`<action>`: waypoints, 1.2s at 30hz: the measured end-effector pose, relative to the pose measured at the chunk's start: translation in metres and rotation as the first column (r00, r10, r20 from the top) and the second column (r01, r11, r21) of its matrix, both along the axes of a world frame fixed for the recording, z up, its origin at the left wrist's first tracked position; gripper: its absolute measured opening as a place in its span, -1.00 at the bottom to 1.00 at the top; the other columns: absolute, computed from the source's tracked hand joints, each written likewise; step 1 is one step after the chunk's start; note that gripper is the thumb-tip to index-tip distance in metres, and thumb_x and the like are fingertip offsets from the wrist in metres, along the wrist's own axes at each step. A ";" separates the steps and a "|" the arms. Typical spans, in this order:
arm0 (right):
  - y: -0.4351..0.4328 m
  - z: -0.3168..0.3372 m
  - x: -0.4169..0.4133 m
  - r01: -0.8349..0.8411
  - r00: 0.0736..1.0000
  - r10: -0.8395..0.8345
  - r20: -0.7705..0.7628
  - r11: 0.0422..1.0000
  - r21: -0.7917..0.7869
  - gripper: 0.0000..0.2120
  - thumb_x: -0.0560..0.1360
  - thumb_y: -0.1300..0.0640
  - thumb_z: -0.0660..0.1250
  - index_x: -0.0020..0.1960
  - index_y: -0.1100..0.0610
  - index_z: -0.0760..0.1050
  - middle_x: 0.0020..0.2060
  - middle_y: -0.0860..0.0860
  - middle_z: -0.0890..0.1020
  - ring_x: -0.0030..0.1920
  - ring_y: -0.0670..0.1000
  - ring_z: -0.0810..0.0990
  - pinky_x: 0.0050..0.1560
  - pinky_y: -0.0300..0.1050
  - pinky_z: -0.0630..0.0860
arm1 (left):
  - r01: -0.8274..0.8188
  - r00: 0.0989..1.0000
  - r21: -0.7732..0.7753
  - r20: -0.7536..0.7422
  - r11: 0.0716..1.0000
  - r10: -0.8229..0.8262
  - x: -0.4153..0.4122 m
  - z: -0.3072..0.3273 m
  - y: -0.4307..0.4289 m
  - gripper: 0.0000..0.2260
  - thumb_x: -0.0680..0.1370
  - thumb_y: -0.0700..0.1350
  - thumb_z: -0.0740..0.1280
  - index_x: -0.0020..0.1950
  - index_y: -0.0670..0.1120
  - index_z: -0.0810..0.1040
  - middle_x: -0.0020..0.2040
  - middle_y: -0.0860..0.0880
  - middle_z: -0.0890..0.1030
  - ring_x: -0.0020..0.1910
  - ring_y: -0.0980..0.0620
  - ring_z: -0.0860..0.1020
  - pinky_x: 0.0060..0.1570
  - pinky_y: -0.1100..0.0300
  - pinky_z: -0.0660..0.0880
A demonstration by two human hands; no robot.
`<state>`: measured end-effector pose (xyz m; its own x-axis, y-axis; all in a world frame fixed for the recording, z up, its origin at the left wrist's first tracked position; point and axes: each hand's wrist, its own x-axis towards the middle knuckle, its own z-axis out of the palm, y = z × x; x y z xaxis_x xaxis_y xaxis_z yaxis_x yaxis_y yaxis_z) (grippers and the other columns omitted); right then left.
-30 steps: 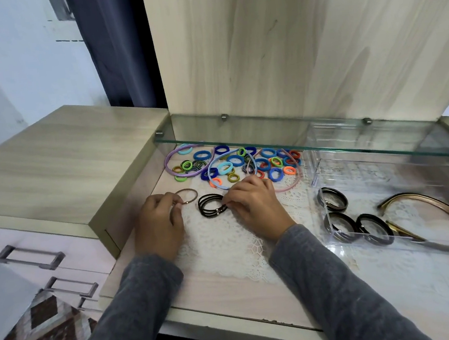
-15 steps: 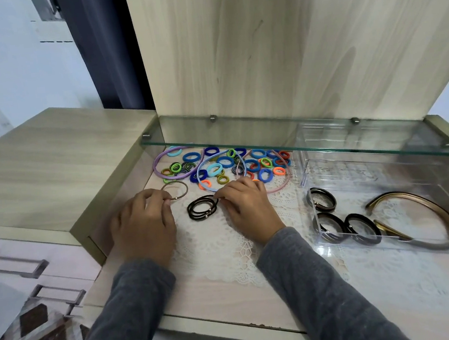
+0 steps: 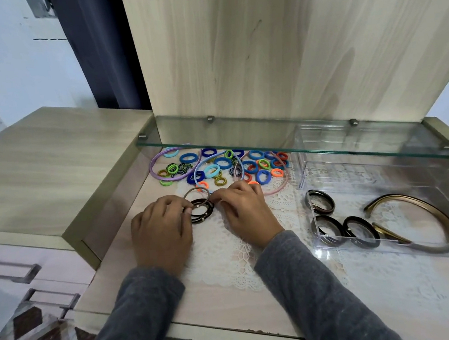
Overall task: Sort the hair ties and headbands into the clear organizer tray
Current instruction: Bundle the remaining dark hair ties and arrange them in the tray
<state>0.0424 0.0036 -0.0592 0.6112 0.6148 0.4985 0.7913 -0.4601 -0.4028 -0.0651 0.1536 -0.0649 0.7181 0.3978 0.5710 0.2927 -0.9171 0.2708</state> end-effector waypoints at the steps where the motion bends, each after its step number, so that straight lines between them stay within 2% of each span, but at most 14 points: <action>1: 0.000 0.000 0.000 0.002 1.000 -0.002 -0.010 1.000 0.011 -0.83 0.53 0.16 0.28 0.07 -0.01 0.56 -0.11 -0.14 0.63 0.00 -0.08 0.44 0.06 -0.01 0.28 | 0.004 1.000 0.003 0.002 1.000 -0.004 -0.001 0.000 -0.001 -0.87 0.52 -0.01 0.20 -0.07 0.08 0.54 -0.05 0.10 0.59 -0.09 0.00 0.56 -0.11 0.09 0.38; 5: -0.002 0.003 -0.002 0.025 0.999 -0.024 -0.024 0.999 0.047 -0.77 0.47 0.27 0.22 0.03 0.04 0.54 -0.07 -0.12 0.63 0.03 -0.02 0.47 0.06 0.01 0.30 | 0.016 1.000 -0.021 -0.022 1.000 -0.017 -0.001 0.001 0.000 -0.86 0.52 -0.01 0.19 -0.08 0.09 0.55 -0.05 0.11 0.59 -0.09 0.02 0.55 -0.10 0.11 0.38; 8: -0.002 0.004 -0.003 0.045 0.999 -0.044 -0.019 0.999 0.016 -0.74 0.46 0.32 0.24 0.04 0.05 0.53 -0.03 -0.11 0.63 0.05 -0.01 0.47 0.06 0.00 0.31 | 0.031 0.999 -0.013 -0.040 0.999 -0.032 -0.001 0.001 0.000 -0.87 0.51 -0.01 0.20 -0.08 0.10 0.55 -0.05 0.12 0.59 -0.09 0.04 0.55 -0.09 0.11 0.36; 15: 0.000 0.002 -0.005 0.049 0.998 -0.047 0.050 0.998 -0.034 -0.78 0.48 0.26 0.29 0.07 0.04 0.53 -0.02 -0.09 0.62 0.04 0.00 0.48 0.06 0.01 0.33 | 0.051 0.995 -0.078 -0.083 0.996 -0.057 -0.001 0.001 -0.001 -0.89 0.46 -0.01 0.23 -0.10 0.11 0.54 -0.08 0.14 0.58 -0.10 0.05 0.54 -0.07 0.11 0.35; 19: 0.001 0.001 -0.006 0.048 0.993 -0.041 0.113 0.997 -0.060 -0.85 0.51 0.18 0.29 0.06 0.04 0.54 -0.03 -0.09 0.60 0.04 0.00 0.46 0.06 0.03 0.35 | 0.101 0.995 -0.158 0.007 0.982 -0.101 0.001 0.005 -0.002 -0.78 0.42 -0.06 0.24 0.03 0.02 0.56 -0.01 0.08 0.59 -0.09 0.03 0.55 -0.05 0.09 0.44; 21: 0.001 0.001 -0.006 0.048 0.990 -0.037 0.133 0.996 -0.080 -0.85 0.51 0.16 0.30 0.07 0.03 0.55 -0.01 -0.09 0.59 0.06 -0.01 0.46 0.08 0.03 0.35 | 0.085 0.996 -0.189 0.033 0.978 -0.080 0.002 0.005 0.000 -0.71 0.43 -0.09 0.21 0.11 -0.05 0.55 0.08 0.01 0.60 0.00 -0.02 0.56 0.02 0.05 0.46; 24: 0.002 0.004 -0.004 0.024 0.994 -0.009 0.111 0.991 -0.132 -0.75 0.52 0.15 0.29 0.17 -0.02 0.55 0.07 -0.08 0.55 0.13 0.00 0.42 0.11 0.02 0.31 | -0.050 0.994 -0.204 -0.103 0.978 0.029 0.007 0.000 0.004 -0.59 0.51 -0.08 0.12 0.32 -0.12 0.48 0.35 -0.14 0.48 0.32 -0.15 0.43 0.30 -0.07 0.35; 27: 0.004 0.013 -0.003 -0.030 0.995 0.052 0.089 0.971 -0.239 -0.68 0.52 0.16 0.29 0.25 -0.08 0.53 0.19 -0.01 0.48 0.19 0.05 0.35 0.15 0.04 0.25 | -0.169 0.932 -0.214 -0.353 0.962 0.086 0.012 -0.005 0.005 -0.53 0.63 -0.04 0.04 0.55 -0.08 0.17 0.58 -0.08 0.12 0.54 -0.14 0.08 0.48 -0.07 0.00; 30: 0.006 0.025 -0.004 -0.047 0.989 0.092 0.114 0.934 -0.354 -0.71 0.53 0.12 0.31 0.22 -0.08 0.56 0.25 0.05 0.42 0.22 0.10 0.32 0.19 0.07 0.24 | -0.196 0.895 -0.192 -0.435 0.962 0.095 0.014 -0.007 0.004 -0.49 0.65 0.01 -0.02 0.59 -0.07 0.01 0.60 -0.04 -0.03 0.56 -0.11 -0.05 0.50 -0.04 -0.11; 36: 0.012 0.032 -0.006 -0.026 0.967 0.126 0.219 0.911 -0.411 -0.81 0.50 0.13 0.35 0.10 0.07 0.61 0.08 0.07 0.45 0.12 0.13 0.35 0.14 0.08 0.28 | -0.203 0.889 -0.163 -0.445 0.966 0.112 0.014 -0.008 0.005 -0.49 0.65 0.01 -0.01 0.59 -0.07 0.02 0.60 -0.04 -0.01 0.56 -0.11 -0.03 0.51 -0.04 -0.11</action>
